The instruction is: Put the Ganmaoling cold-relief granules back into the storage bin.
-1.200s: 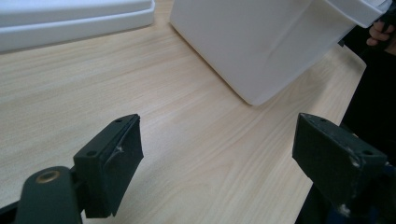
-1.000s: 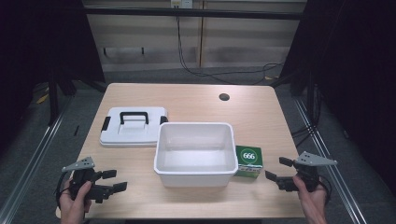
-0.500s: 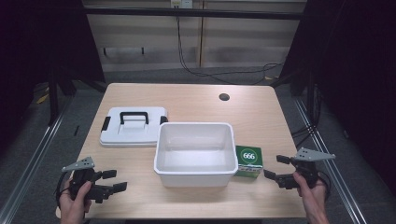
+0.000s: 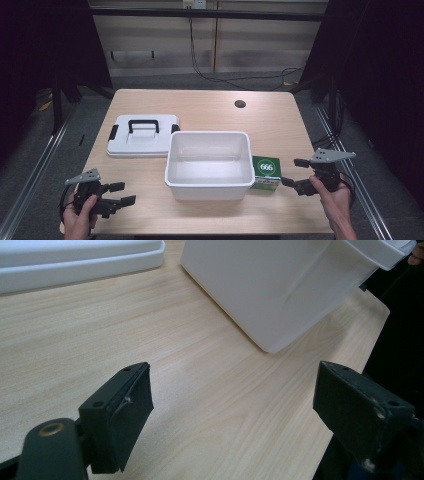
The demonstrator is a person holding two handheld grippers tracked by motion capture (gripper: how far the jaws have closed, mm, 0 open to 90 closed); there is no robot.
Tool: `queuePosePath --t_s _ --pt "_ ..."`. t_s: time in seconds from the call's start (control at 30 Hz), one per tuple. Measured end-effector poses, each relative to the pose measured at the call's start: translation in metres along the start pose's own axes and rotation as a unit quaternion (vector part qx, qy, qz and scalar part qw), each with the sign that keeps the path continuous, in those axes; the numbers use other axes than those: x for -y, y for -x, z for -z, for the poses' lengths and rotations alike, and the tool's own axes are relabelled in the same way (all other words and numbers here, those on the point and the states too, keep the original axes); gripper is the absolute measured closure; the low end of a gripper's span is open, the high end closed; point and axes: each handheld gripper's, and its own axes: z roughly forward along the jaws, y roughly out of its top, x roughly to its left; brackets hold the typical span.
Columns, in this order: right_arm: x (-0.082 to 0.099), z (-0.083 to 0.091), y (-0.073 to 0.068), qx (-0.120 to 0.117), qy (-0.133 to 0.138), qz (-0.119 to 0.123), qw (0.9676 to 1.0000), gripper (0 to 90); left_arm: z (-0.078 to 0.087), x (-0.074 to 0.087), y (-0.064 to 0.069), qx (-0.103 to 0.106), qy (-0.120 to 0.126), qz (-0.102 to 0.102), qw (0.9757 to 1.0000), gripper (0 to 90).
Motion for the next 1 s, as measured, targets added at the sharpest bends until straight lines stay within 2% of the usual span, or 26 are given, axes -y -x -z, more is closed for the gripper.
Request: queuePosePath --t_s 0.03,0.13,0.3,0.4,0.43,0.53,0.67,0.87,0.9,1.0 --pt "-0.002 -0.001 0.0 0.005 -0.004 0.003 1.0 13.4 0.0 0.0 0.0 -0.001 -0.001 -0.001 1.0 16.0" --pt "-0.007 -0.002 -0.001 -0.006 -0.015 0.015 0.9998 13.4 0.0 0.0 -0.001 0.0 0.0 0.0 1.0 16.1" --pt "-0.016 -0.001 0.0 -0.01 -0.026 0.028 0.9992 13.4 -0.002 0.0 -0.001 0.0 -0.004 0.004 1.0 16.0" --pt "-0.024 -0.002 0.003 -0.012 -0.064 0.053 0.9965 13.4 0.0 -0.001 -0.002 0.0 0.004 0.006 1.0 16.0" --pt "-0.026 -0.002 0.004 -0.017 -0.073 0.055 0.9957 13.4 0.0 -0.001 -0.003 -0.001 0.005 0.008 1.0 16.1" --pt "-0.033 -0.002 0.007 -0.026 -0.073 0.063 0.995 13.4 0.0 0.0 -0.004 -0.001 0.003 0.009 1.0 16.0" --pt "-0.041 -0.008 0.007 -0.039 -0.089 0.074 0.9925 13.4 0.0 -0.001 -0.002 -0.002 0.001 0.004 1.0 16.0" --pt "-0.049 -0.018 0.006 -0.049 -0.102 0.087 0.9897 13.4 0.0 0.0 -0.003 -0.002 0.003 0.006 1.0 16.0" --pt "-0.053 -0.021 0.007 -0.055 -0.113 0.096 0.9874 13.4 0.0 0.0 -0.003 -0.001 0.003 0.006 1.0 16.0" --pt "-0.058 -0.025 0.01 -0.071 -0.121 0.105 0.9846 13.4 0.0 0.0 -0.003 0.0 0.001 0.004 1.0 16.0"
